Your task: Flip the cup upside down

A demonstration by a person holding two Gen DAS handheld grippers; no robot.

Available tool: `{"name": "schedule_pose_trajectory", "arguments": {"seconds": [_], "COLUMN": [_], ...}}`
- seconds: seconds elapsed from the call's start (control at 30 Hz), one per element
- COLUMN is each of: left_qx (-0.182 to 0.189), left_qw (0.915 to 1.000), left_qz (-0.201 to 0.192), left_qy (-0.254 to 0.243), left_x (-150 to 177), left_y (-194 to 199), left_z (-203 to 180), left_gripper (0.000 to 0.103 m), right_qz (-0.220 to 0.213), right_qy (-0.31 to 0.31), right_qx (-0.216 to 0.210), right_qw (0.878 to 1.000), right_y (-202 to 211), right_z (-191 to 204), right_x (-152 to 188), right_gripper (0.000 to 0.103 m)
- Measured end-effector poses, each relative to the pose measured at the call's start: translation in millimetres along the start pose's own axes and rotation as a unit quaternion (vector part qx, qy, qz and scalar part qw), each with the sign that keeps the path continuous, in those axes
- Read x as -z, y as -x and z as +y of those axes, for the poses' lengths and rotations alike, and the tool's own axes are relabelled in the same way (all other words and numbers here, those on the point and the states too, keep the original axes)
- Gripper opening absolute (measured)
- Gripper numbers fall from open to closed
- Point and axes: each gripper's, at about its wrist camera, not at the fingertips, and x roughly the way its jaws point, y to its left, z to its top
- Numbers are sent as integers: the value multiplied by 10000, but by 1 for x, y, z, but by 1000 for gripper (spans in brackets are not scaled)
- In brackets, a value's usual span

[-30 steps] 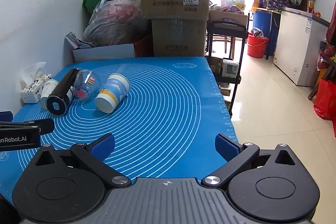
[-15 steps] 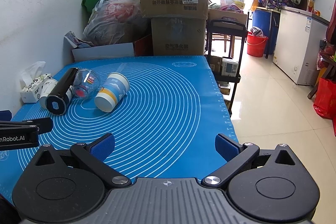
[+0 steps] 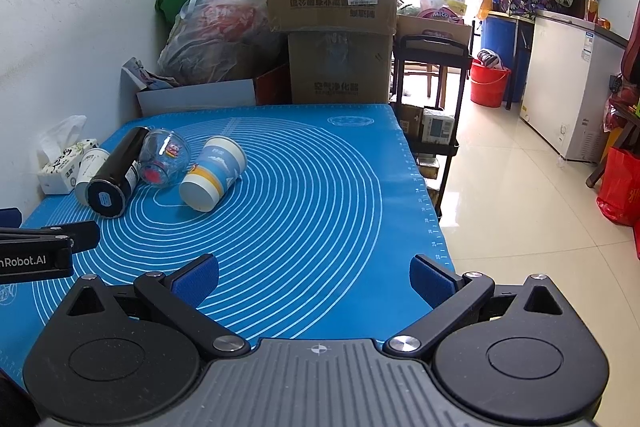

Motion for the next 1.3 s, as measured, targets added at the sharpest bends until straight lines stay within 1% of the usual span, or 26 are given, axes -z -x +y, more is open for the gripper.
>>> {"name": "schedule_pose_trajectory", "arguments": {"seconds": [0.43,1.3], "left_qx": [3,-13], "left_qw": [10000,10000], "left_qz": [32,31], "left_qy": [-30,-45], "left_x": [-1,2], "left_y": [-2,-7], "left_z": [-1,-4], "left_gripper": [103,103], "right_qz": [46,62], "right_qy": [-16,-24], "right_qx": [1,11], "right_qw": [10000,10000], "right_y": [-8,-10], "right_z": [-3,-5], "right_x": [5,5], "right_gripper": [103,103]}}
